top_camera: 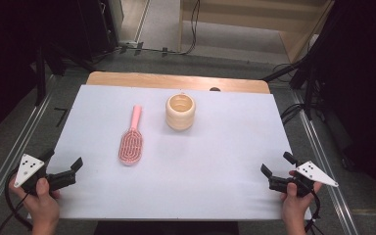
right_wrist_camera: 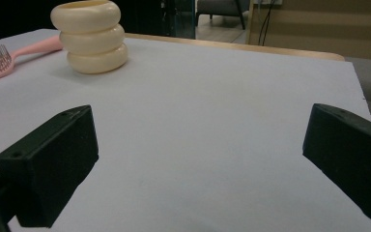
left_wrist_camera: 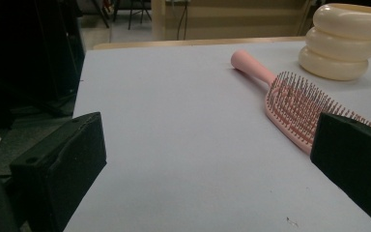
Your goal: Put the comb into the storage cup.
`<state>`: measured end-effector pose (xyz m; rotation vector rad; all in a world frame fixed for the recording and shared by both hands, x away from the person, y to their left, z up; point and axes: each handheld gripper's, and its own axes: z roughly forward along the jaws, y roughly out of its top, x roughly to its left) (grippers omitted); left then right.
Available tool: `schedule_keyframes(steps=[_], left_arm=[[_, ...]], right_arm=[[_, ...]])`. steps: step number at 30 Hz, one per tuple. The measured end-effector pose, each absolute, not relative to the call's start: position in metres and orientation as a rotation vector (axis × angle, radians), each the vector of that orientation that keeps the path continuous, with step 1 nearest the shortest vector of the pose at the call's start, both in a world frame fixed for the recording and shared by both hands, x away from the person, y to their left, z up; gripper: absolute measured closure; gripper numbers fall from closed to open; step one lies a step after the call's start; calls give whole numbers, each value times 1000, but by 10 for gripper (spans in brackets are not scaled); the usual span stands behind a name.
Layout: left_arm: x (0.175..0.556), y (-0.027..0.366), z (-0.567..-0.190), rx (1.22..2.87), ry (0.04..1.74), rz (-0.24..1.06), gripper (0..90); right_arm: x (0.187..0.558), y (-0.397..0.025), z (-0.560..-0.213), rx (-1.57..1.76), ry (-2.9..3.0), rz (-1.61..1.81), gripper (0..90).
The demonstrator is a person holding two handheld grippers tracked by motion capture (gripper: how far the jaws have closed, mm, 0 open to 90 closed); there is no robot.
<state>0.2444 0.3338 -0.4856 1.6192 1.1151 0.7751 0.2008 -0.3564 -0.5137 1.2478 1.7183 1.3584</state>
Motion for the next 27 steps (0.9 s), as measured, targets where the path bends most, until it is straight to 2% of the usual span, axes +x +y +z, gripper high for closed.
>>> schedule_keyframes(steps=[5,10,16,19,24,27], left_arm=[[245,325,-477,1629,1100,775,0],[246,316,-471,1640,1066,708,0],[252,307,-456,1659,1031,688,1],[258,303,-449,1667,1029,693,57],[268,297,-437,1683,1004,675,70],[275,293,-431,1673,998,642,146]], right_arm=[[199,-356,-513,1230,1728,1366,0],[198,-355,-513,1225,1730,1378,0],[198,-355,-513,1209,1742,1383,0],[198,-354,-513,1202,1748,1384,0],[199,-354,-514,1206,1747,1395,0],[199,-356,-514,1209,1744,1411,0]])
